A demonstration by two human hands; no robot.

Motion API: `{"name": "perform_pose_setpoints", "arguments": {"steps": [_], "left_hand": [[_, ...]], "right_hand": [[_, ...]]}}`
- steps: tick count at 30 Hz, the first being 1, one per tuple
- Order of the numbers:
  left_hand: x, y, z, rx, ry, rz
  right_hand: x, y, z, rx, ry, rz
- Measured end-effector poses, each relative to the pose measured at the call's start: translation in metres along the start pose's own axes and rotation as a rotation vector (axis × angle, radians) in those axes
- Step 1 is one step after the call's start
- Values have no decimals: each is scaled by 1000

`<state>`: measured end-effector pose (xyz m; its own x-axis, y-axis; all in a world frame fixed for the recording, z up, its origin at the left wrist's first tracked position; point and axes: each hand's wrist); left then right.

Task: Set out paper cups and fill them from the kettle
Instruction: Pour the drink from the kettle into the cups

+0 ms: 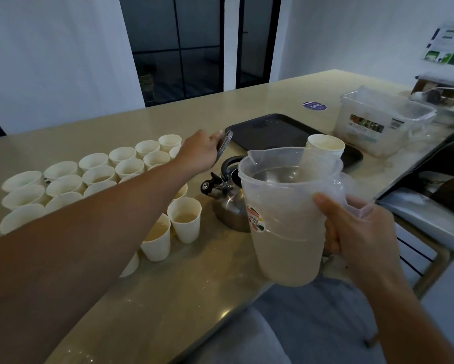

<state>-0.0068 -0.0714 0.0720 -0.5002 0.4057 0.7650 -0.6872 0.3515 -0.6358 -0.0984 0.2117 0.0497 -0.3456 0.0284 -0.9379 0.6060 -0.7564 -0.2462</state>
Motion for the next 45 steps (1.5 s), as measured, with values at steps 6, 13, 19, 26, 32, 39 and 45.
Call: {"name": "perform_pose_setpoints", "arguments": {"steps": [6,13,19,26,32,39,45], "left_hand": [[1,5,7,-90,-34,-113],[-7,12,20,-155,-20,-152],[-10,13,29,-197,-14,-152],[-18,19,36,-227,-33,-182],[-23,23,37,-222,-22,-199],[-28,26,41,-223,-20,-205],[-31,27,44,-211,-15,-180]], "right_hand": [[-14,3,14,-37,74,-68],[-23,8,33,-60,196,-146],[-34,11,47,-101,250,-249],[-44,14,60,-168,254,-335],[-49,13,64,-204,300,-348],[-58,11,67,-231,432,-208],[-62,12,68,-249,411,-201]]}}
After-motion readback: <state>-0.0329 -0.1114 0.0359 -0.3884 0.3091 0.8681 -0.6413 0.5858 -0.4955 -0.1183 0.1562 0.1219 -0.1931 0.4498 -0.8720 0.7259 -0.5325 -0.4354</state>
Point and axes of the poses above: each hand's wrist, its own z-axis towards the middle knuckle, its own y-axis out of the palm, x = y × z, and after that the axes turned 9 degrees about -z, right-handed
